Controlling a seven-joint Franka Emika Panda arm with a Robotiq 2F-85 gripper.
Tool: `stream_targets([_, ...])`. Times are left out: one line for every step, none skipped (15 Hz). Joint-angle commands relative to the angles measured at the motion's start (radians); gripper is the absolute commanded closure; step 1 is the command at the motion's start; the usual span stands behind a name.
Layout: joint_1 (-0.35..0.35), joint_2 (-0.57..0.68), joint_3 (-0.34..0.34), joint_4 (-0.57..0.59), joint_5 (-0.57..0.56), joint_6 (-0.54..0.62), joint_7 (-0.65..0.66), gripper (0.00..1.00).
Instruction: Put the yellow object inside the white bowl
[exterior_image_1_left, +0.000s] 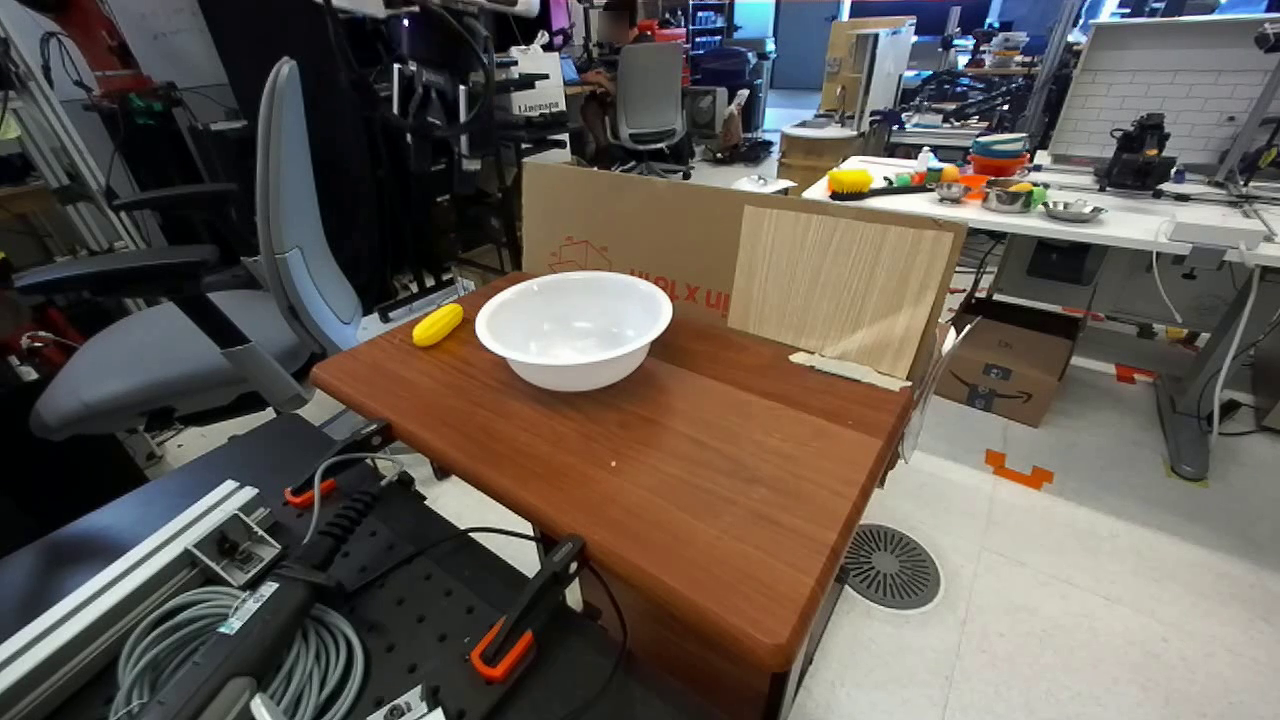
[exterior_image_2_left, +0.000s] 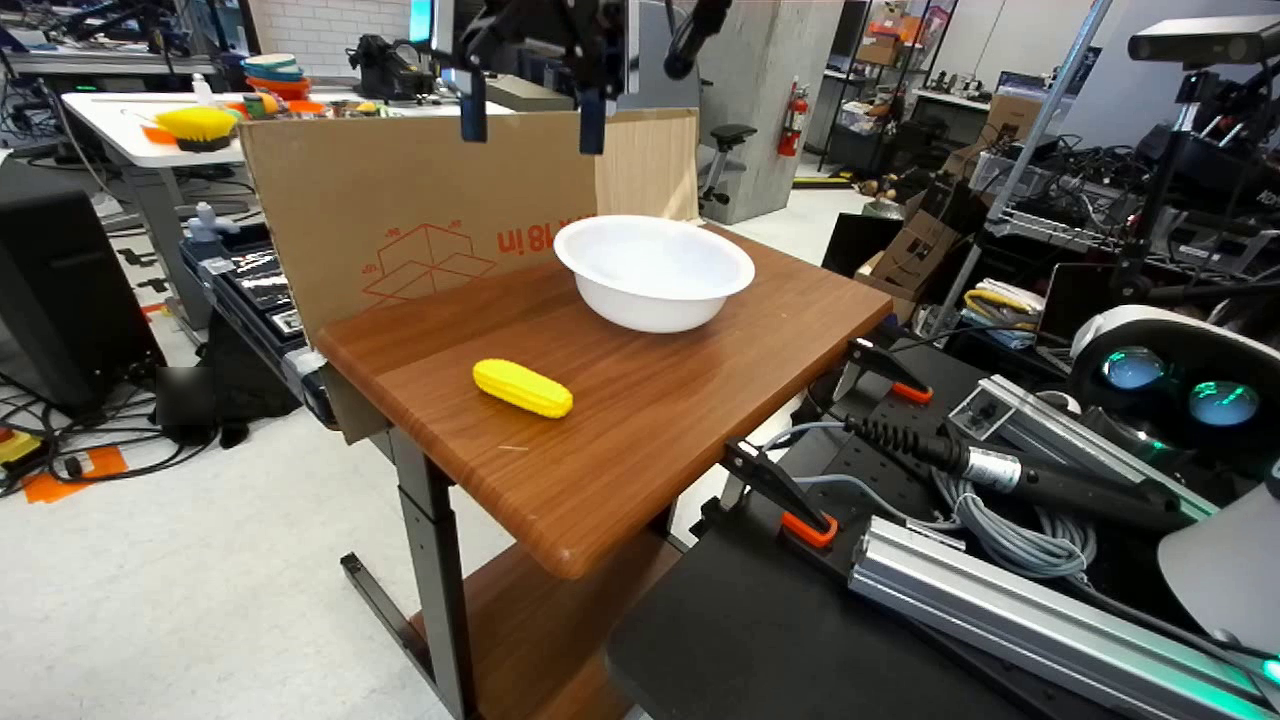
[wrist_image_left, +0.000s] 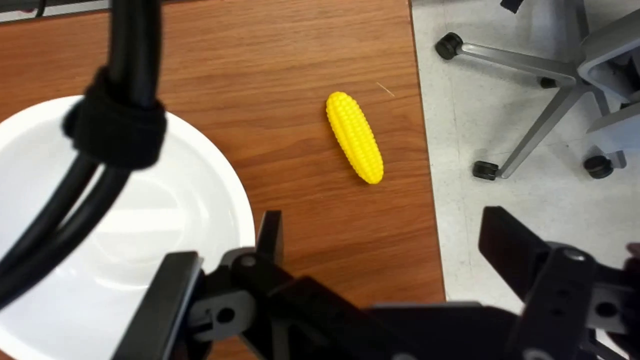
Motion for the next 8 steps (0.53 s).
stream_targets([0.021,0.091,-0.018,0.074,-0.014,0.01,0.034,0.0])
stream_targets([0.026,0.104,-0.017,0.072,-0.01,0.038,0.03,0.0])
stream_targets([0.029,0.116,-0.016,0.074,-0.007,0.056,0.026,0.0])
stream_targets([0.036,0.125,-0.014,0.068,-0.013,0.086,0.022,0.0])
stream_targets([0.044,0.133,-0.013,0.065,-0.015,0.102,0.024,0.0])
stream_targets([0.054,0.142,-0.011,0.058,-0.018,0.115,0.026,0.0])
stream_targets([0.063,0.149,-0.01,0.053,-0.021,0.125,0.029,0.0])
stream_targets([0.073,0.158,-0.009,0.047,-0.024,0.135,0.034,0.0])
